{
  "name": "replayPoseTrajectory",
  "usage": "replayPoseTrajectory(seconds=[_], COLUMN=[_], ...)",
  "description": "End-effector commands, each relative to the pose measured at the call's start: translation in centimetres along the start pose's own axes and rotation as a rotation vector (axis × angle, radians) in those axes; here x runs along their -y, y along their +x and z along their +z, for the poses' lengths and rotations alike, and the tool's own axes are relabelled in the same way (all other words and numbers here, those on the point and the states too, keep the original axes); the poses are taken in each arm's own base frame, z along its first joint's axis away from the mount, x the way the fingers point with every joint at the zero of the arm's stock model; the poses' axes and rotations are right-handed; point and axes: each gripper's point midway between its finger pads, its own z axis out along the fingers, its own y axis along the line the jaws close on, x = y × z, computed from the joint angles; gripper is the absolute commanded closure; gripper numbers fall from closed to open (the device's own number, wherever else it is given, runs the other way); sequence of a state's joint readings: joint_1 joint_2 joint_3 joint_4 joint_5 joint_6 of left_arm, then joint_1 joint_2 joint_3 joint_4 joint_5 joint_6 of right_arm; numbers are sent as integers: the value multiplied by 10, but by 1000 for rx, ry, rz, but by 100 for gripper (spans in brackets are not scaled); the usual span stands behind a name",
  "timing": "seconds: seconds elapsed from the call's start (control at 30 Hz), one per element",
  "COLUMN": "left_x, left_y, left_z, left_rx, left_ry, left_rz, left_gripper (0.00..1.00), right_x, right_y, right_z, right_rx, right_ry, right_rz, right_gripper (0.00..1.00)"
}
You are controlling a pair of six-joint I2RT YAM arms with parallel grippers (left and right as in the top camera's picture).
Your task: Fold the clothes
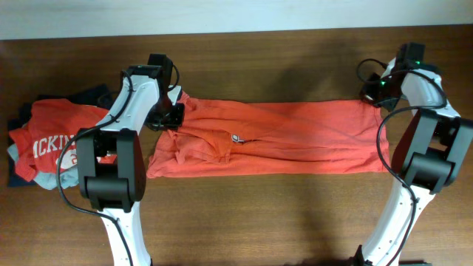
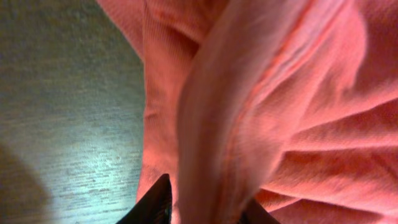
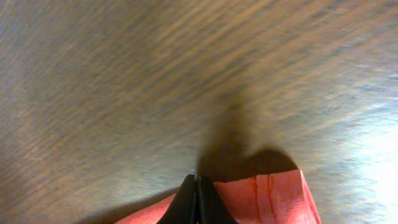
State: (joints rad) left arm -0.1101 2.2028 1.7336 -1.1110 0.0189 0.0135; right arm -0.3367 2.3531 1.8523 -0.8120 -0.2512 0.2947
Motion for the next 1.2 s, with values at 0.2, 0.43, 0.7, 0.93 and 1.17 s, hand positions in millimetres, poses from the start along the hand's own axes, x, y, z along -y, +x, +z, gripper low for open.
replayPoseTrajectory(seconds=[0.2, 0.43, 0.7, 0.93, 1.17], left_x=[1, 4, 28, 58, 56], left_y=[-40, -81, -98, -112, -111], left_z=[-89, -103, -59, -49, -18], left_rx=[262, 431, 412, 459, 396], left_ry=[1, 9, 84, 54, 6], left_rz=[1, 33, 223, 408, 409], left_gripper=[38, 27, 29, 43, 57], right_x=[24, -1, -2, -4, -8], right_y=[5, 14, 31, 36, 38], right_z=[-15, -37, -38, -37, -36], right_rx=[-52, -86, -154, -169, -176], right_ry=[-58, -186, -177, -176, -177], right_rz=[-1, -40, -34, -42, -51], right_gripper=[91, 58, 57, 57, 57])
